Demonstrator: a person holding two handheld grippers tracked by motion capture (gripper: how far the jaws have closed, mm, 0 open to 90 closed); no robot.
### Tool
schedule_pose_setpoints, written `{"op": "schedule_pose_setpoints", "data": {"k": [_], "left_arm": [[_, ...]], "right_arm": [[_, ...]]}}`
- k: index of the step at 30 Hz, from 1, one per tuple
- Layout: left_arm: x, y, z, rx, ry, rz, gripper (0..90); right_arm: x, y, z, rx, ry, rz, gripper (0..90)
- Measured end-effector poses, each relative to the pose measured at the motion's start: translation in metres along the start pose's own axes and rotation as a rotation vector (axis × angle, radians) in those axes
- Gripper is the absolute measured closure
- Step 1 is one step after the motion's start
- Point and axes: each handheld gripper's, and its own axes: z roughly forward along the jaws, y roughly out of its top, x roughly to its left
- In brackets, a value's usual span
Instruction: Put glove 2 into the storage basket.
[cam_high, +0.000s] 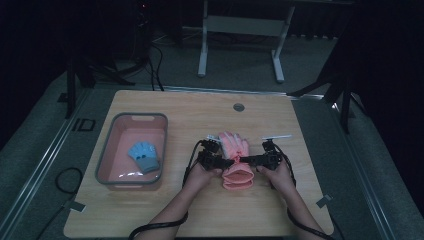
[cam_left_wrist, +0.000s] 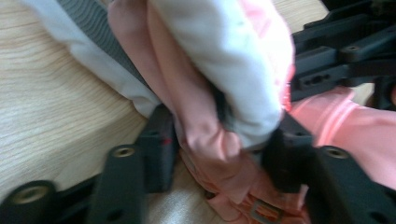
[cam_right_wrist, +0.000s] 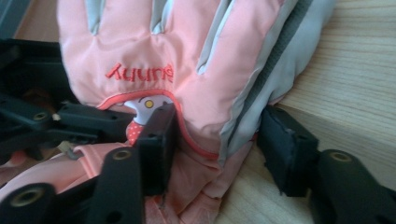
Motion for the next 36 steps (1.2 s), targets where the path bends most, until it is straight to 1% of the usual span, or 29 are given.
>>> {"op": "schedule_pose_setpoints", "data": {"k": [1, 3, 5, 6, 7, 8, 10, 11, 12, 13, 15, 17, 23, 24, 26, 27, 31, 35, 36], "left_arm": [[0.0, 0.0, 0.0, 0.001, -0.002, 0.005, 56.1], [-0.002, 0.001, -0.002, -0.002, 0.0, 0.019, 62.9], [-0.004, 0.002, -0.003, 0.004, 0.005, 0.031, 66.1], [-0.006, 0.003, -0.005, 0.003, 0.001, 0.027, 68.2], [-0.007, 0.004, -0.006, 0.009, 0.003, 0.032, 68.7], [-0.008, 0.005, -0.007, 0.016, 0.007, 0.039, 69.0], [-0.009, 0.007, -0.009, 0.021, 0.007, 0.038, 69.4], [-0.009, 0.009, -0.012, 0.034, 0.005, 0.041, 69.4], [-0.01, 0.01, -0.013, 0.034, 0.004, 0.039, 69.6], [-0.011, 0.011, -0.016, 0.035, 0.002, 0.044, 69.9], [-0.015, 0.013, -0.022, 0.032, 0.009, 0.058, 70.0], [-0.018, 0.015, -0.029, 0.031, 0.018, 0.074, 70.1], [-0.023, 0.024, -0.055, 0.014, 0.039, 0.101, 70.0], [-0.023, 0.025, -0.059, 0.015, 0.039, 0.102, 70.0], [-0.022, 0.027, -0.068, 0.013, 0.034, 0.1, 69.9], [-0.022, 0.028, -0.073, 0.014, 0.034, 0.104, 70.0], [-0.02, 0.032, -0.09, 0.013, 0.038, 0.109, 69.9], [-0.016, 0.037, -0.108, 0.014, 0.043, 0.113, 69.8], [-0.015, 0.038, -0.112, 0.012, 0.046, 0.117, 69.8]], "right_arm": [[0.002, 0.0, 0.0, -0.007, 0.004, -0.009, 57.8], [0.007, -0.002, -0.001, -0.023, -0.014, -0.031, 66.4], [0.013, -0.003, -0.002, -0.037, -0.043, -0.054, 70.8], [0.016, -0.004, -0.003, -0.043, -0.055, -0.071, 72.1], [0.019, -0.004, -0.005, -0.05, -0.064, -0.082, 72.9], [0.022, -0.004, -0.006, -0.053, -0.071, -0.086, 73.5], [0.024, -0.004, -0.006, -0.057, -0.074, -0.088, 73.8], [0.026, -0.004, -0.007, -0.062, -0.078, -0.092, 74.0], [0.03, -0.004, -0.009, -0.066, -0.089, -0.098, 74.4], [0.032, -0.004, -0.01, -0.071, -0.091, -0.096, 74.6], [0.036, -0.003, -0.013, -0.081, -0.089, -0.104, 74.6], [0.043, -0.001, -0.016, -0.09, -0.093, -0.119, 74.5], [0.066, 0.008, -0.022, -0.119, -0.095, -0.14, 74.6], [0.07, 0.009, -0.023, -0.124, -0.096, -0.148, 74.6], [0.078, 0.013, -0.024, -0.128, -0.091, -0.149, 74.6], [0.082, 0.015, -0.024, -0.131, -0.089, -0.158, 74.6], [0.097, 0.022, -0.023, -0.139, -0.08, -0.166, 74.5], [0.112, 0.029, -0.021, -0.146, -0.067, -0.159, 74.5], [0.116, 0.031, -0.02, -0.148, -0.069, -0.164, 74.5]]}}
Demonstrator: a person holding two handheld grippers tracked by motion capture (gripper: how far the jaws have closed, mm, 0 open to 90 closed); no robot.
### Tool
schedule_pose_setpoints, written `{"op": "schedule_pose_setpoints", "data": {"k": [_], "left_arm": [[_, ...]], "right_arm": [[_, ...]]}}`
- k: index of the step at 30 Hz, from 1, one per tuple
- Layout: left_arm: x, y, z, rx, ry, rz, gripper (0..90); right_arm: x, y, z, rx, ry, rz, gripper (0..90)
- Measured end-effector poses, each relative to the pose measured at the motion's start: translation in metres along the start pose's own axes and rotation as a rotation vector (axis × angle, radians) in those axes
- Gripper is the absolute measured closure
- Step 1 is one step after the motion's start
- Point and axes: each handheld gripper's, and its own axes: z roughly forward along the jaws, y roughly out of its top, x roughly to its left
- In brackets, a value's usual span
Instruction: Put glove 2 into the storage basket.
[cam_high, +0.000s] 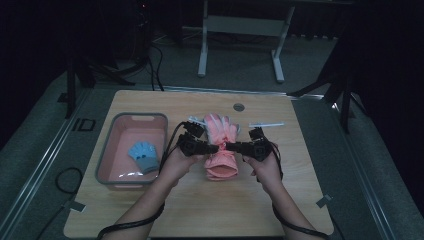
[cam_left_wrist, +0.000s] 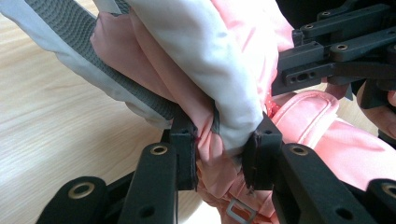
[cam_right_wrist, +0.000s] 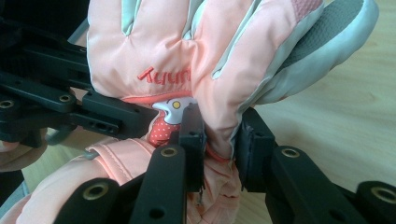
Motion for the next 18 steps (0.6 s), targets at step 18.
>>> {"op": "schedule_pose_setpoints", "data": {"k": [18], "left_arm": [[0.035, 0.004, -0.069, 0.001, 0.035, -0.007, 69.7]], "right_arm": [[0.056, 0.041, 0.033, -0.005, 0.04, -0.036, 74.5]]}}
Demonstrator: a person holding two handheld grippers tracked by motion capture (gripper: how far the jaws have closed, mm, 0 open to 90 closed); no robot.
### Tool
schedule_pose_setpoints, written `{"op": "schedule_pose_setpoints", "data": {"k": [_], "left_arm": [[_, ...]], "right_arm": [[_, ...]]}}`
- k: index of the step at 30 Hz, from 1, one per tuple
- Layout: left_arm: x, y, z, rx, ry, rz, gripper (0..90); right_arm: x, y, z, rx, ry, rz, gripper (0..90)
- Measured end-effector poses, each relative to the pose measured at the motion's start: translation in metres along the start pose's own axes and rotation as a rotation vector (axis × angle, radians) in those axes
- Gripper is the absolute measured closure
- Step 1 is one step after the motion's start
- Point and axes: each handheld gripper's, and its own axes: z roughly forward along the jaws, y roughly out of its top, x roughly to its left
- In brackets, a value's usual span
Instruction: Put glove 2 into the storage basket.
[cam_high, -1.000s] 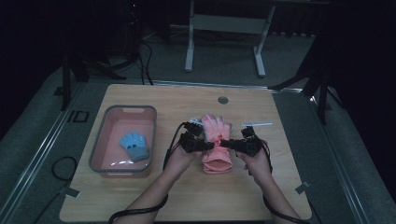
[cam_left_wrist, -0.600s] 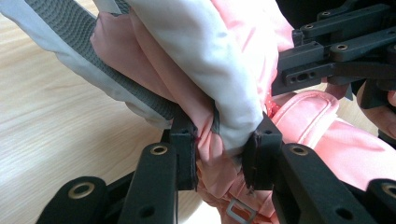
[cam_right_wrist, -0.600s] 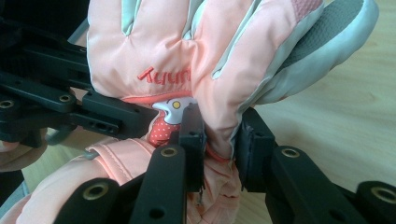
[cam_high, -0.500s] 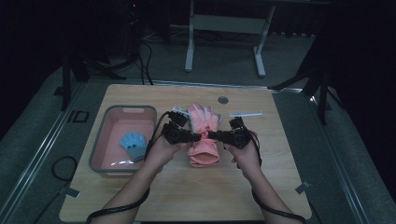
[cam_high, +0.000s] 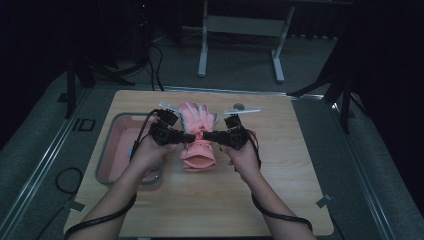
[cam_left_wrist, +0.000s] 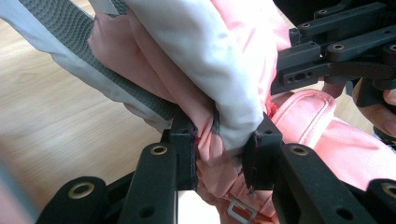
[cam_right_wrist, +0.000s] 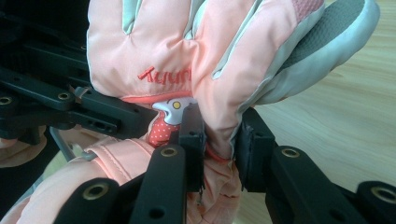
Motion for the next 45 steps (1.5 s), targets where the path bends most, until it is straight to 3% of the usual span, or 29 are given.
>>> {"op": "schedule_pose_setpoints", "data": {"k": [2, 4, 5, 8, 10, 11, 16, 17, 18, 21, 24, 29, 36, 45], "left_arm": [[0.007, 0.001, -0.014, 0.001, 0.02, 0.003, 69.7], [0.007, 0.001, -0.014, 0.001, 0.02, 0.003, 69.7], [0.016, 0.001, -0.03, -0.001, 0.031, -0.004, 69.7], [0.024, -0.001, -0.045, 0.002, 0.05, -0.003, 69.7], [0.024, -0.001, -0.045, 0.002, 0.05, -0.003, 69.7], [0.031, -0.004, -0.057, -0.004, 0.065, -0.007, 69.7], [0.048, -0.013, -0.082, -0.011, 0.09, -0.025, 69.7], [0.048, -0.013, -0.082, -0.011, 0.09, -0.025, 69.7], [0.056, -0.019, -0.091, -0.005, 0.099, -0.037, 69.7], [0.065, -0.025, -0.099, 0.001, 0.107, -0.044, 69.7], [0.083, -0.039, -0.11, 0.004, 0.112, -0.073, 69.7], [0.103, -0.051, -0.108, 0.034, 0.116, -0.092, 69.6], [0.132, -0.075, -0.094, 0.067, 0.081, -0.151, 69.6], [0.144, -0.096, -0.077, 0.096, 0.062, -0.183, 69.3]], "right_arm": [[0.01, 0.008, 0.007, 0.0, 0.005, -0.003, 74.5], [0.013, 0.011, 0.01, -0.002, 0.009, 0.0, 74.5], [0.022, 0.017, 0.017, -0.006, 0.018, -0.005, 74.5], [0.034, 0.024, 0.027, -0.01, 0.029, -0.011, 74.4], [0.038, 0.026, 0.03, -0.01, 0.034, -0.012, 74.4], [0.038, 0.026, 0.03, -0.01, 0.034, -0.012, 74.4], [0.063, 0.038, 0.056, -0.019, 0.075, -0.018, 74.4], [0.063, 0.038, 0.056, -0.019, 0.075, -0.018, 74.4], [0.074, 0.041, 0.068, -0.016, 0.087, -0.022, 74.4], [0.085, 0.042, 0.083, -0.004, 0.098, -0.029, 74.4], [0.095, 0.042, 0.101, 0.005, 0.113, -0.036, 74.2], [0.103, 0.039, 0.124, 0.029, 0.102, -0.046, 74.2], [0.101, 0.024, 0.16, 0.089, 0.092, -0.018, 74.1], [0.1, 0.007, 0.179, 0.163, 0.043, -0.046, 73.8]]}}
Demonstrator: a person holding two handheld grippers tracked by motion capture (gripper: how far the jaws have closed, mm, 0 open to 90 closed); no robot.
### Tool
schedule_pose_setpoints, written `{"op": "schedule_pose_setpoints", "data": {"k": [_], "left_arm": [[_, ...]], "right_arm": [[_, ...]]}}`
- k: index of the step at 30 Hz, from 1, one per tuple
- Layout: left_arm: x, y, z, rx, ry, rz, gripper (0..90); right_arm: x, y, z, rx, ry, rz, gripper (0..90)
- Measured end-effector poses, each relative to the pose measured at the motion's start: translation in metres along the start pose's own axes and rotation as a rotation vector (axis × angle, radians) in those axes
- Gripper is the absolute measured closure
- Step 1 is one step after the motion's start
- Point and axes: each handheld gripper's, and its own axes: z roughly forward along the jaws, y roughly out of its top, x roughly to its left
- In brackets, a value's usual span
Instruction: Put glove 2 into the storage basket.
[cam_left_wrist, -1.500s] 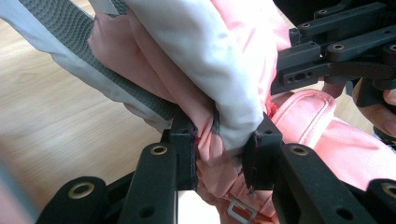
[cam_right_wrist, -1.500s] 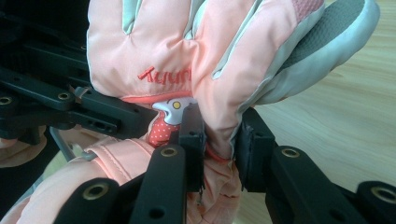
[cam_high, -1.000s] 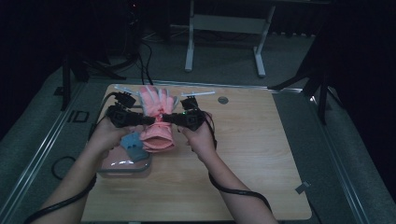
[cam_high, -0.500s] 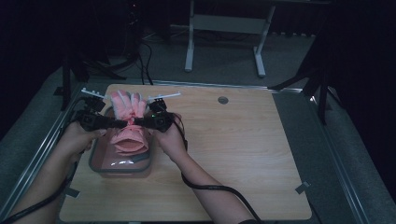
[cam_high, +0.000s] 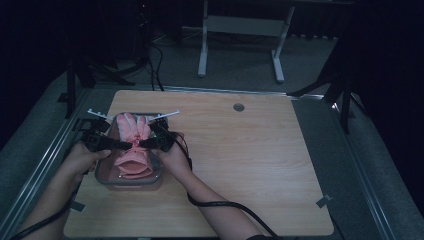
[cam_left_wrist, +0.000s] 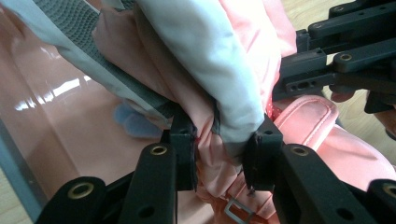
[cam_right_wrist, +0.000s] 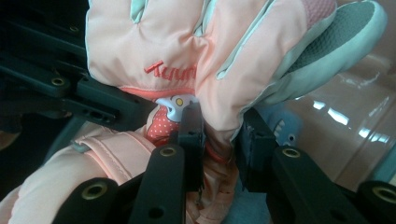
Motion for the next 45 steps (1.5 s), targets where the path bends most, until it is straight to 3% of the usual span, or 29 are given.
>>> {"op": "schedule_pose_setpoints", "data": {"k": [8, 9, 12, 14, 15, 19, 20, 22, 25, 27, 31, 32, 33, 34, 36, 38, 41, 43, 45], "left_arm": [[0.004, -0.01, 0.01, 0.01, -0.017, -0.024, 69.1], [0.004, -0.011, 0.011, 0.012, -0.017, -0.025, 68.8], [0.004, -0.012, 0.014, 0.017, -0.013, -0.037, 68.1], [0.003, -0.012, 0.018, 0.034, -0.007, -0.039, 67.7], [0.003, -0.012, 0.019, 0.038, -0.003, -0.04, 66.2], [0.002, -0.012, 0.02, 0.029, 0.009, -0.051, 60.0], [0.002, -0.013, 0.018, 0.014, 0.041, -0.048, 60.0], [0.001, -0.014, 0.016, -0.009, 0.094, -0.038, 48.7], [0.001, -0.014, 0.014, -0.019, 0.107, -0.035, 45.5], [-0.002, -0.012, 0.014, -0.039, 0.13, -0.024, 45.0], [-0.006, -0.01, 0.014, -0.063, 0.151, -0.016, 39.7], [-0.008, -0.009, 0.013, -0.086, 0.162, -0.009, 39.7], [-0.009, -0.008, 0.013, -0.095, 0.174, -0.004, 33.9], [-0.011, -0.008, 0.012, -0.104, 0.187, -0.001, 30.3], [-0.013, -0.007, 0.009, -0.131, 0.189, 0.013, 24.8], [-0.014, -0.007, 0.006, -0.158, 0.189, 0.022, 17.5], [-0.018, -0.008, 0.0, -0.216, 0.183, 0.042, 12.8], [-0.02, -0.009, -0.002, -0.233, 0.184, 0.047, 8.6], [-0.027, -0.011, -0.006, -0.281, 0.172, 0.086, 7.5]], "right_arm": [[-0.002, -0.004, 0.004, 0.061, -0.015, -0.022, 72.4], [-0.002, -0.004, 0.004, 0.072, -0.023, -0.054, 70.6], [-0.001, -0.005, 0.005, 0.083, -0.049, -0.086, 66.3], [-0.002, -0.005, 0.006, 0.096, -0.051, -0.088, 65.8], [-0.006, -0.005, 0.008, 0.12, -0.037, -0.06, 64.3], [-0.009, -0.006, 0.009, 0.117, -0.025, -0.047, 63.1], [-0.009, -0.005, 0.008, 0.118, -0.028, -0.05, 62.1], [-0.01, -0.003, 0.005, 0.094, -0.024, -0.062, 51.1], [-0.011, -0.001, 0.003, 0.074, -0.011, -0.056, 45.7], [-0.012, 0.001, -0.003, 0.02, -0.001, -0.073, 39.4], [-0.011, 0.002, -0.009, -0.023, 0.016, -0.099, 33.2], [-0.011, 0.002, -0.011, -0.025, 0.031, -0.108, 29.8], [-0.012, 0.002, -0.016, -0.028, 0.078, -0.137, 25.0], [-0.012, 0.003, -0.018, -0.037, 0.088, -0.132, 25.0], [-0.015, 0.004, -0.023, -0.062, 0.087, -0.139, 24.0], [-0.017, 0.005, -0.029, -0.063, 0.091, -0.18, 20.0], [-0.022, 0.004, -0.037, -0.078, 0.099, -0.196, 15.5], [-0.023, 0.004, -0.039, -0.084, 0.098, -0.197, 15.3], [-0.027, 0.004, -0.049, -0.091, 0.116, -0.186, 14.3]]}}
